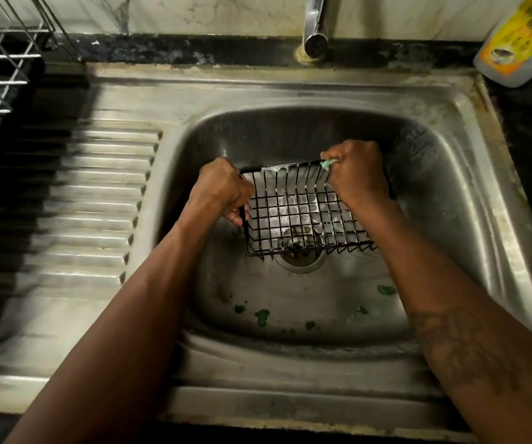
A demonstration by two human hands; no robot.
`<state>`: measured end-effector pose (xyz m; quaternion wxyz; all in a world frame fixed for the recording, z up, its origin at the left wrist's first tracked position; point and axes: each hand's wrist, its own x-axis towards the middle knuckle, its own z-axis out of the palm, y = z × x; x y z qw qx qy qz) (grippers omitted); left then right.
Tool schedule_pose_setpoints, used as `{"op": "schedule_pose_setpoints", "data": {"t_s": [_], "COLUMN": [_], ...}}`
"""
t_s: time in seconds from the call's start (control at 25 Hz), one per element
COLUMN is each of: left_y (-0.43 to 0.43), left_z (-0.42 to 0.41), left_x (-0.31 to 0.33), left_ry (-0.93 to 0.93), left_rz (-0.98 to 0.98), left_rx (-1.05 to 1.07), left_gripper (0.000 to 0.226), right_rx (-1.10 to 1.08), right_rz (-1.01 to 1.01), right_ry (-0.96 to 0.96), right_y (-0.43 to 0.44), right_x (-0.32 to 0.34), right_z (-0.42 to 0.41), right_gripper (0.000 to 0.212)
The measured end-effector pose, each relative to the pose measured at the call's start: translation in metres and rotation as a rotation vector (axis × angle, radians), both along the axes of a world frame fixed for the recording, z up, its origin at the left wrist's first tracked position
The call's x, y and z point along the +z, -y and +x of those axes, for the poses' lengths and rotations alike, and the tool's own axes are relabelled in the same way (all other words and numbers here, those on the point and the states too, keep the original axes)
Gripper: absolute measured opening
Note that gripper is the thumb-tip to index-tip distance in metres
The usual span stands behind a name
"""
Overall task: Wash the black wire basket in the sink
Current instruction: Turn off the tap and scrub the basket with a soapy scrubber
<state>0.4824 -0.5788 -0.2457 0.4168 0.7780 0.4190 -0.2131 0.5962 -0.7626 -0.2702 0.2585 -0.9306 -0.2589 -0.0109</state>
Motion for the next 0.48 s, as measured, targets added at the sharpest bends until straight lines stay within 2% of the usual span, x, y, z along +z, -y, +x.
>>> {"op": "schedule_pose_setpoints", "data": {"t_s": [0.12, 0.2, 0.32, 0.4, 0.48], "left_y": [0.006, 0.004, -0.002, -0.001, 0.002], "left_z": [0.001, 0.0, -0.001, -0.001, -0.001], "left_x": [0.002, 0.002, 0.0, -0.001, -0.001], "left_ry": [0.013, 0.033, 0.051, 0.069, 0.097], "left_rz": [0.024, 0.072, 0.128, 0.097, 0.068], "left_rx": [-0.025, -0.016, 0.004, 0.017, 0.037], "left_gripper": [0.03, 0.028, 0.02, 0.021, 0.02], "right_rx": [0.046, 0.272, 0.505, 0.498, 0.382], "right_rz": [-0.029, -0.104, -0.126, -0.087, -0.068], "right_ry": [-0.035, -0.017, 0.063, 0.032, -0.005], "right_y": [-0.023, -0.055, -0.086, -0.086, -0.075], "right_x": [0.0, 0.003, -0.001, -0.003, 0.001], "right_z": [-0.014, -0.043, -0.066, -0.061, -0.054], "right_gripper": [0.022, 0.011, 0.011, 0.015, 0.024]}}
